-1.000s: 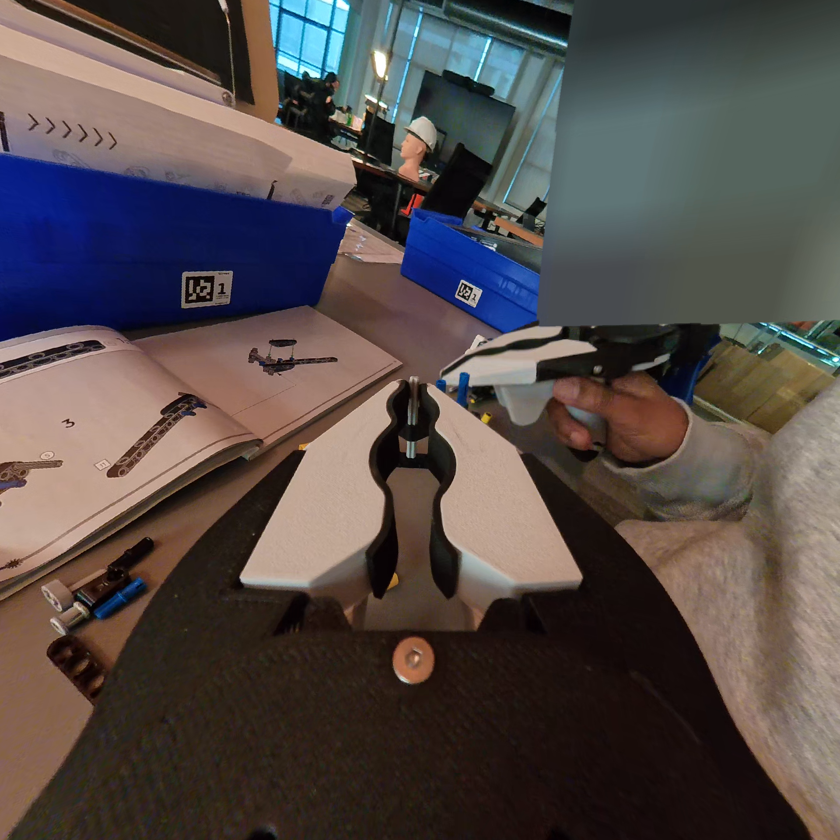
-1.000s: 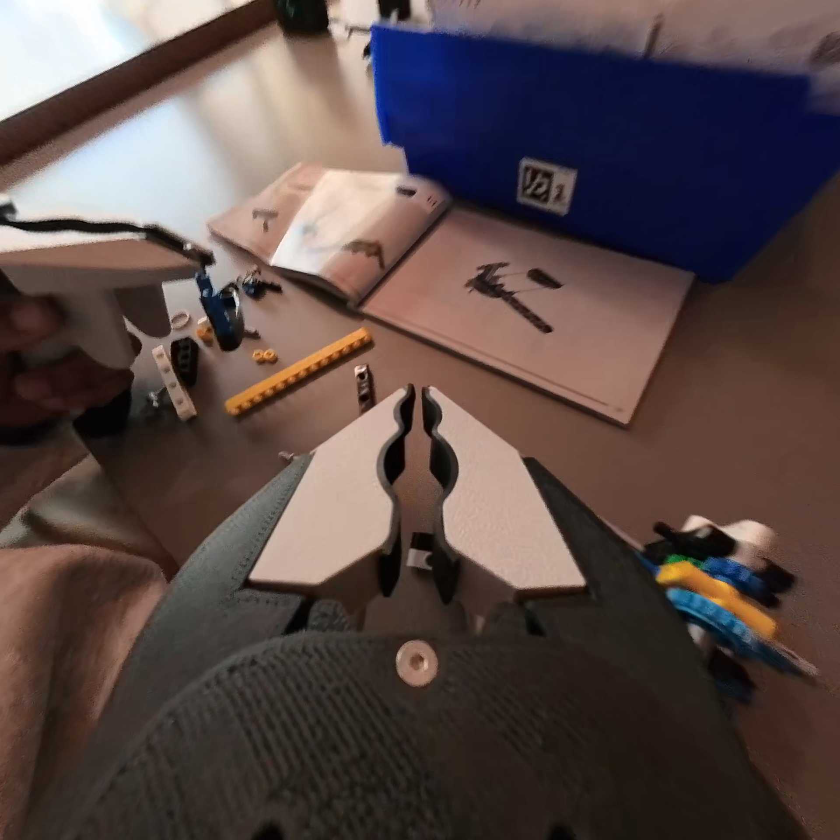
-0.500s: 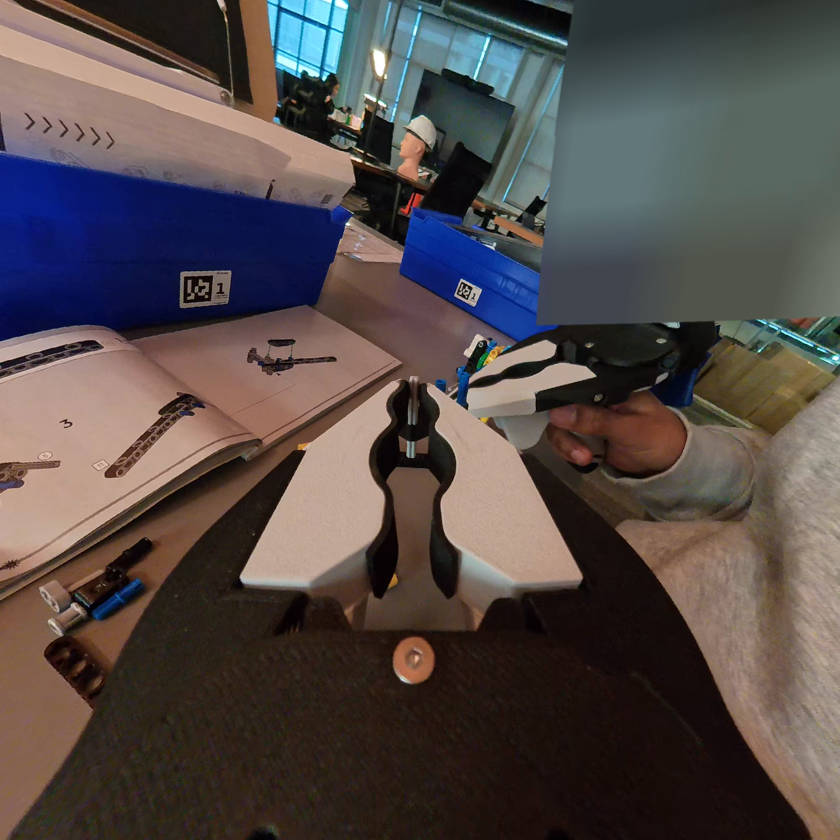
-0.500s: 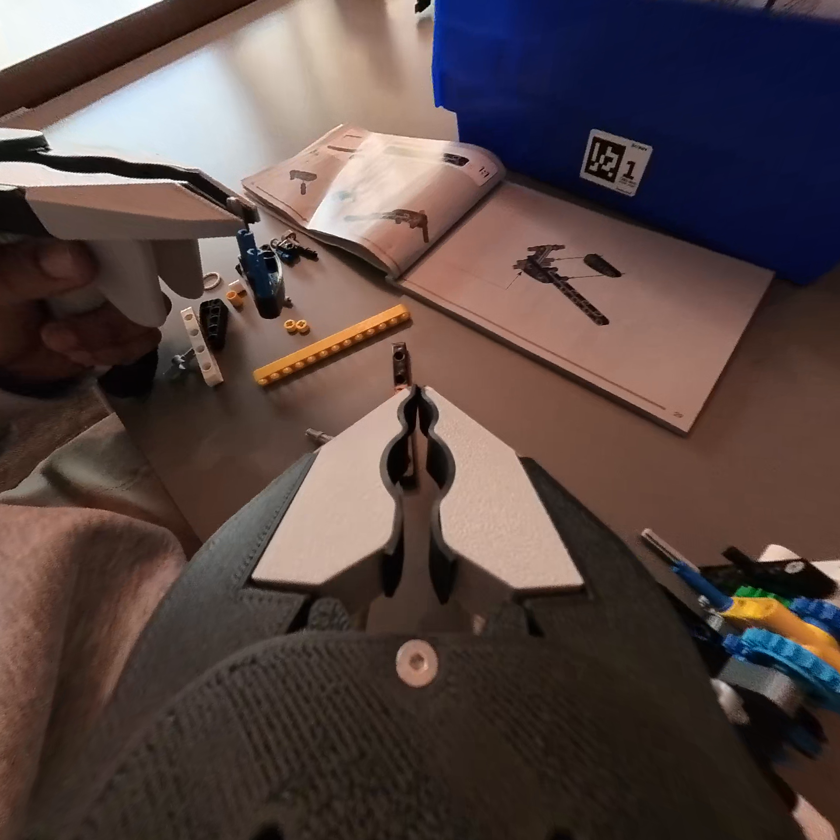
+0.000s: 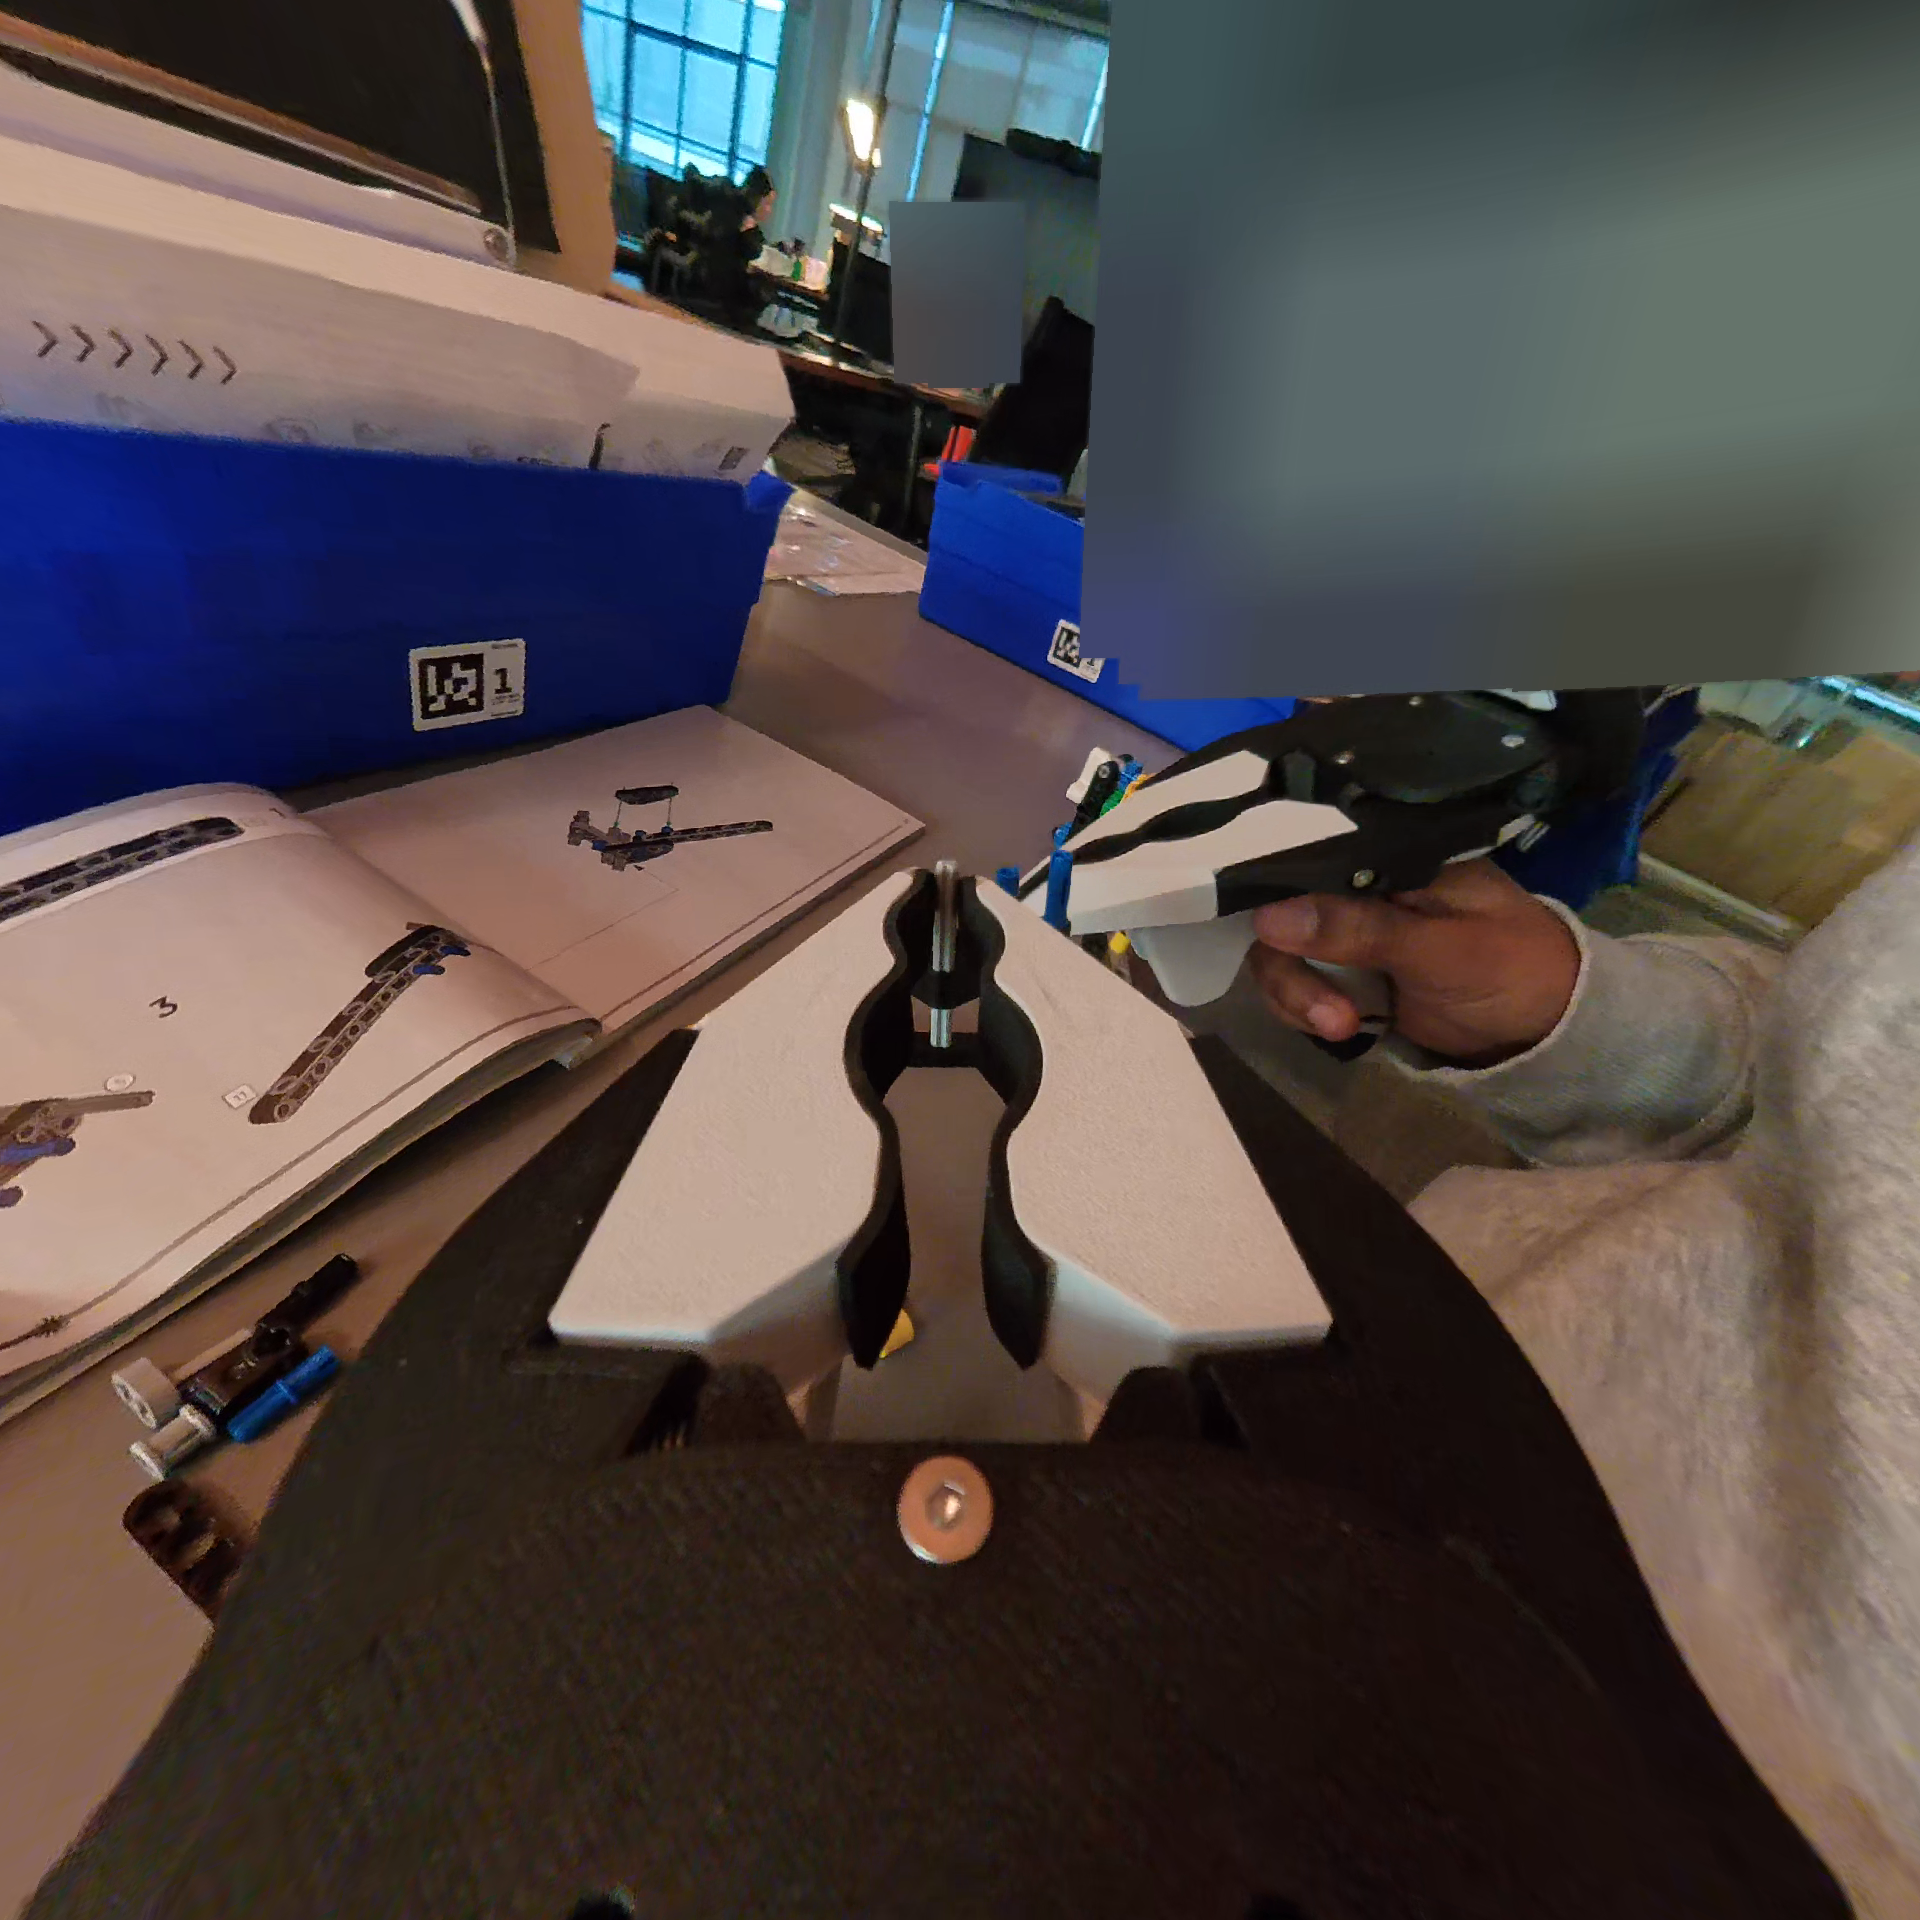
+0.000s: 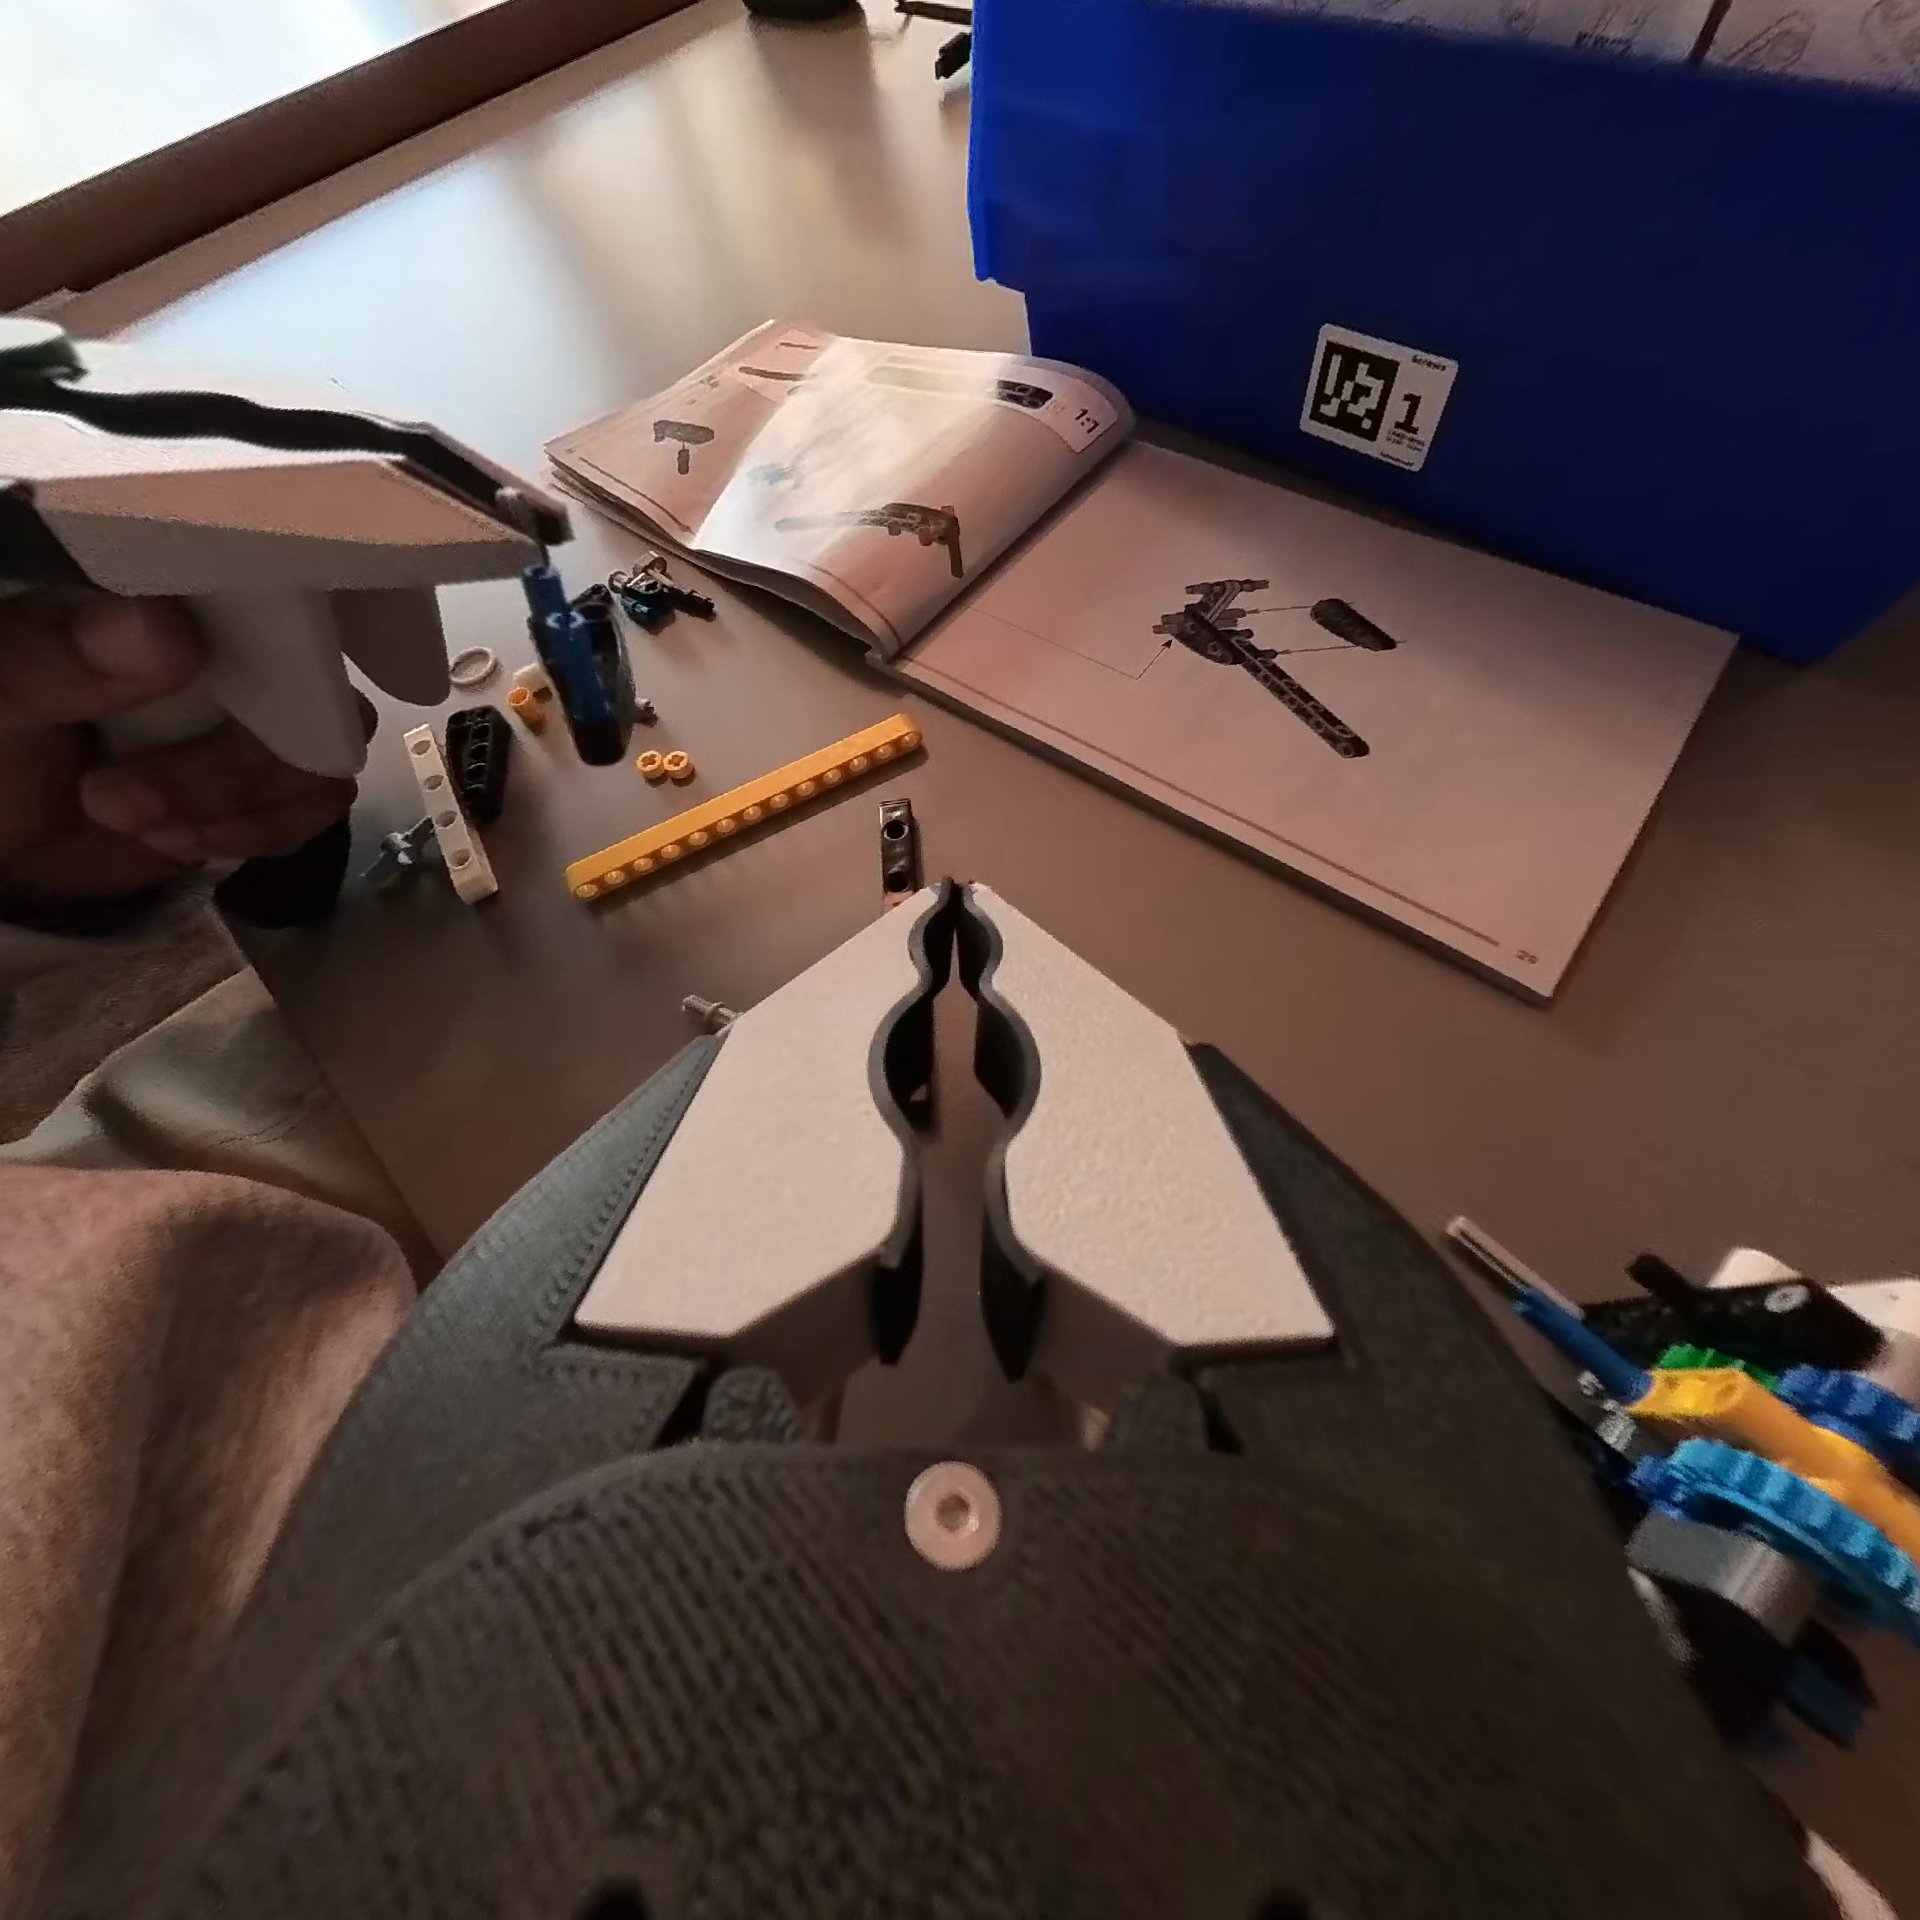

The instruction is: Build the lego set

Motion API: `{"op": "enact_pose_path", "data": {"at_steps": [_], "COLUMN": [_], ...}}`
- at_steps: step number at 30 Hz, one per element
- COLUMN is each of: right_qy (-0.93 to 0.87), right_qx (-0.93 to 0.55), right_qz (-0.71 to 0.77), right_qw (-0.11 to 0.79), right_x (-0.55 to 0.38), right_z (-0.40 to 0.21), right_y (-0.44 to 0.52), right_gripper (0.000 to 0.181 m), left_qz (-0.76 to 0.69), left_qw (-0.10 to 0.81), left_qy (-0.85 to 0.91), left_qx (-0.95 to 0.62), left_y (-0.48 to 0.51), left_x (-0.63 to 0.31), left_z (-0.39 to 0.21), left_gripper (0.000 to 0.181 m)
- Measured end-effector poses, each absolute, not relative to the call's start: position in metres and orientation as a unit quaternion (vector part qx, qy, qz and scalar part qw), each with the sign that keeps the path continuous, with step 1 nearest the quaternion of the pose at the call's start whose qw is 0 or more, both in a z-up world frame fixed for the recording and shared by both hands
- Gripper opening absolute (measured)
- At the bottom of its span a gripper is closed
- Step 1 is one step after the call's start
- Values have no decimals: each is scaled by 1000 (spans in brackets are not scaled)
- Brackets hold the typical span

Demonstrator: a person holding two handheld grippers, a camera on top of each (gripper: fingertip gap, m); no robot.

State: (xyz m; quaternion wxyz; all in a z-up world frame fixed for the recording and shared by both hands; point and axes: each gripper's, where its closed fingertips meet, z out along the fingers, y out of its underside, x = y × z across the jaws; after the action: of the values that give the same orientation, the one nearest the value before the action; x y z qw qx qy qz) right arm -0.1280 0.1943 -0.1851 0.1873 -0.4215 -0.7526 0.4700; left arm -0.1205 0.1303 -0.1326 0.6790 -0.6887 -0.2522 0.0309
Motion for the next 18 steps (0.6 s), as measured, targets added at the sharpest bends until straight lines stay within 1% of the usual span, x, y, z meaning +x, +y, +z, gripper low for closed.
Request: {"op": "enact_pose_path", "data": {"at_steps": [12,18], "right_qy": [-775,-771], "right_qx": [-406,-410], "right_qz": [443,445], "right_qw": [196,196], "right_x": [-127,-129], "right_z": [-197,-198], "right_y": [182,180], "right_gripper": [0,6], "left_qz": [38,39], "left_qw": [679,678], "left_qy": [-249,-247], "left_qx": [-690,-691], "left_y": [131,131], "left_x": [-120,-119], "left_z": [-132,-132], "left_gripper": [1,1]}}
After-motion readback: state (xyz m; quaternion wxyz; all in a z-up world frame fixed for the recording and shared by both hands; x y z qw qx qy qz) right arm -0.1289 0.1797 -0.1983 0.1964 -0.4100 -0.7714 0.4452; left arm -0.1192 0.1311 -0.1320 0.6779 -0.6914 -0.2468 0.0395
